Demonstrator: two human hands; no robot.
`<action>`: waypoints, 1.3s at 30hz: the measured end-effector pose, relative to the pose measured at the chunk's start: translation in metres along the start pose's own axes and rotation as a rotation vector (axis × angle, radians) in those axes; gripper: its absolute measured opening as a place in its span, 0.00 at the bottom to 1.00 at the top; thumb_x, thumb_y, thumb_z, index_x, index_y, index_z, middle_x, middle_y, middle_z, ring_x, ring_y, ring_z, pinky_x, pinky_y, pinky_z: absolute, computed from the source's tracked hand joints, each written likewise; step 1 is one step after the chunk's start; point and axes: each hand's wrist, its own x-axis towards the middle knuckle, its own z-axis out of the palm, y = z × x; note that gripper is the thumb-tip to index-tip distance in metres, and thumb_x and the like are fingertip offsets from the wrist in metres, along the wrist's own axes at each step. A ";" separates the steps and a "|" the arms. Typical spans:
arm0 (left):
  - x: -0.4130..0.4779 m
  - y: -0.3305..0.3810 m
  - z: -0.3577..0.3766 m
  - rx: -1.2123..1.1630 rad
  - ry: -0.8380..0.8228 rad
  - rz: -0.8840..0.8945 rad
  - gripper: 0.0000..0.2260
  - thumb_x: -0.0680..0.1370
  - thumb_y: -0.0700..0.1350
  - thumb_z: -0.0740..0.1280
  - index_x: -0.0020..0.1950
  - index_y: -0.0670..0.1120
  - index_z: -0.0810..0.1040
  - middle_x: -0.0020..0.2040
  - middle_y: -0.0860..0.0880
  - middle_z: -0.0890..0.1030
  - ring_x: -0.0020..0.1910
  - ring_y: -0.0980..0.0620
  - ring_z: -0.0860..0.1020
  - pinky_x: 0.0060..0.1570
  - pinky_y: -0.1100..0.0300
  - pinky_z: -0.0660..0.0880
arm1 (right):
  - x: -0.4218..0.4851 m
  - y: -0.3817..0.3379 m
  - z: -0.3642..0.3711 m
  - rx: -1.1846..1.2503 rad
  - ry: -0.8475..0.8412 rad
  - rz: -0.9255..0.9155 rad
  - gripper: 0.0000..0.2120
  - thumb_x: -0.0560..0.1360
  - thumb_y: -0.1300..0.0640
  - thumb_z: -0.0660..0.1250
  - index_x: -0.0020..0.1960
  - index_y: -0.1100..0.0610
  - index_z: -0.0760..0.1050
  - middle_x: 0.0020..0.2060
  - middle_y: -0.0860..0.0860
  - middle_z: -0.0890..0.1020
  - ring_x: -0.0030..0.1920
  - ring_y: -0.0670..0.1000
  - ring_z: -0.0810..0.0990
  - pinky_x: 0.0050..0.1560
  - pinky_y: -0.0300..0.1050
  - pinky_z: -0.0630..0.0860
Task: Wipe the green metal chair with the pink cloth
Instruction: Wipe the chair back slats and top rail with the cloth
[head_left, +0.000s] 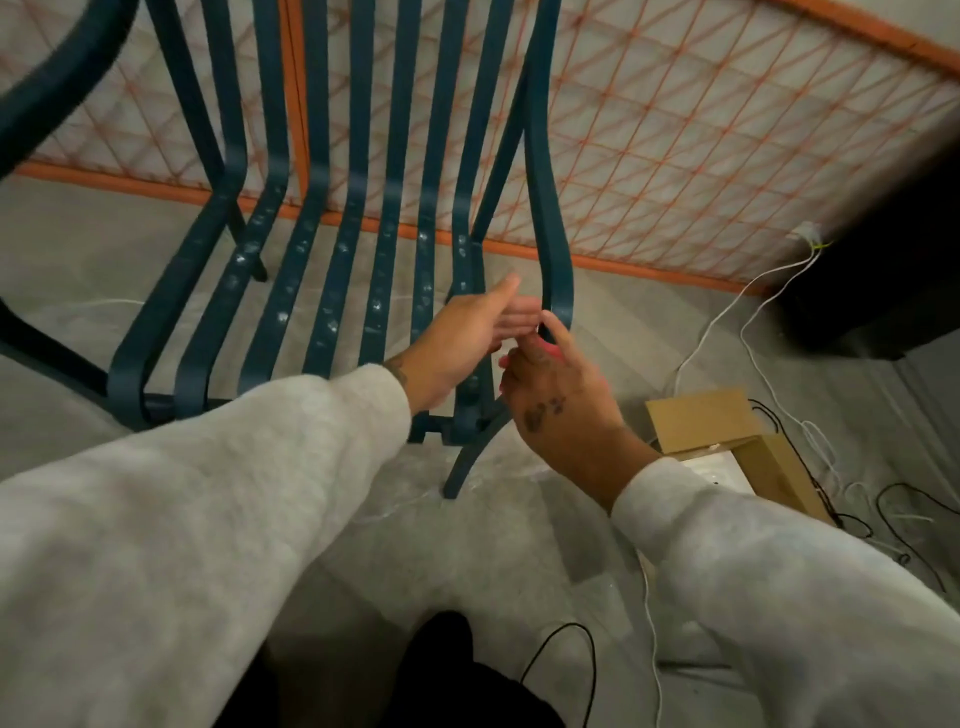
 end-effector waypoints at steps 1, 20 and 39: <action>0.001 0.003 -0.001 0.013 -0.003 0.001 0.23 0.83 0.59 0.49 0.66 0.49 0.77 0.64 0.50 0.79 0.64 0.55 0.76 0.71 0.51 0.65 | -0.006 -0.002 -0.008 0.145 -0.037 0.116 0.24 0.82 0.49 0.52 0.77 0.56 0.62 0.77 0.56 0.63 0.79 0.58 0.54 0.78 0.58 0.40; 0.018 -0.016 -0.007 0.022 -0.140 -0.116 0.24 0.82 0.59 0.52 0.69 0.47 0.73 0.67 0.48 0.76 0.66 0.52 0.74 0.70 0.51 0.67 | 0.022 -0.065 0.061 -0.246 -0.190 -0.290 0.32 0.80 0.51 0.64 0.79 0.60 0.57 0.79 0.62 0.54 0.77 0.70 0.45 0.76 0.66 0.43; 0.026 0.036 0.017 -0.104 0.201 -0.085 0.27 0.80 0.63 0.53 0.61 0.44 0.78 0.55 0.46 0.83 0.52 0.53 0.82 0.59 0.55 0.76 | 0.006 0.051 -0.010 1.986 0.529 0.725 0.21 0.82 0.59 0.57 0.71 0.42 0.71 0.62 0.46 0.80 0.59 0.42 0.78 0.62 0.48 0.77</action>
